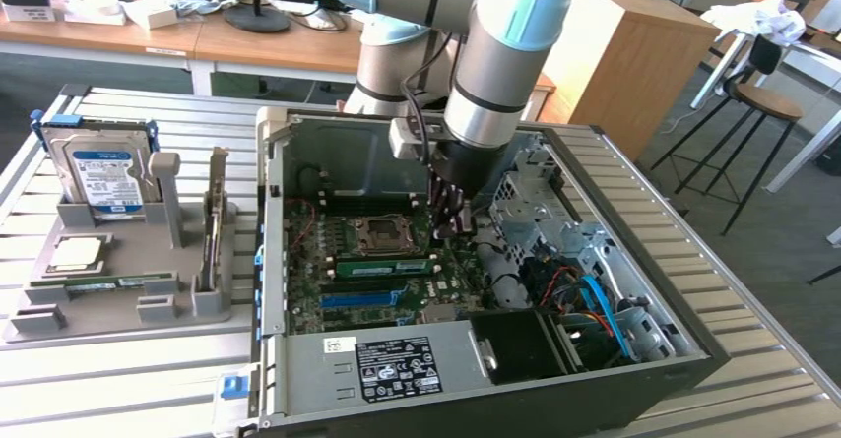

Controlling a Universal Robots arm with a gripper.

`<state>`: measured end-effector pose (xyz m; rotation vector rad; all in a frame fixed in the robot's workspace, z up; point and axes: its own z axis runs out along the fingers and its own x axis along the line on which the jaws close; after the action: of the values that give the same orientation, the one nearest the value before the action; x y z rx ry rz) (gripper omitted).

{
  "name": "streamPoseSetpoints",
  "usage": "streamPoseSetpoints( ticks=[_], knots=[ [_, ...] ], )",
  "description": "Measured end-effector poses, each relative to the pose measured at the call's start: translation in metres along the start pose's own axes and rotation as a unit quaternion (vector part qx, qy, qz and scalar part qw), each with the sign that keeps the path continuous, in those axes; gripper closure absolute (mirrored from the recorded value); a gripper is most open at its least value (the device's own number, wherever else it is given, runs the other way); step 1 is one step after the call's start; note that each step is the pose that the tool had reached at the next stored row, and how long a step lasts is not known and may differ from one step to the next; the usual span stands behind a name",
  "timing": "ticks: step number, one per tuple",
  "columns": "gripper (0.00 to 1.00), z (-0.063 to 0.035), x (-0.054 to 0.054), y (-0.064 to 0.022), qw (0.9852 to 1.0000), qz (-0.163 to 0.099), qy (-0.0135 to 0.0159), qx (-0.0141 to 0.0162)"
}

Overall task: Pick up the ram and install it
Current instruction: 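Press down the ram until it locks into place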

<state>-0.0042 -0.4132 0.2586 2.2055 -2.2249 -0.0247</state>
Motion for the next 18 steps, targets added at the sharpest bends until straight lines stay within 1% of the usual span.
streamPoseSetpoints(
  ticks=[5, 14, 18],
  knots=[
    [0.90, 0.0000, 0.0000, -0.0004, 1.0000, 0.000, 0.0000, 0.0000],
    [0.90, 0.0000, -0.0001, -0.0079, 1.0000, 0.000, -0.0001, 0.0000],
    [0.90, 0.0000, -0.0001, -0.0081, 1.0000, 0.000, -0.0001, 0.0000]
  ],
)
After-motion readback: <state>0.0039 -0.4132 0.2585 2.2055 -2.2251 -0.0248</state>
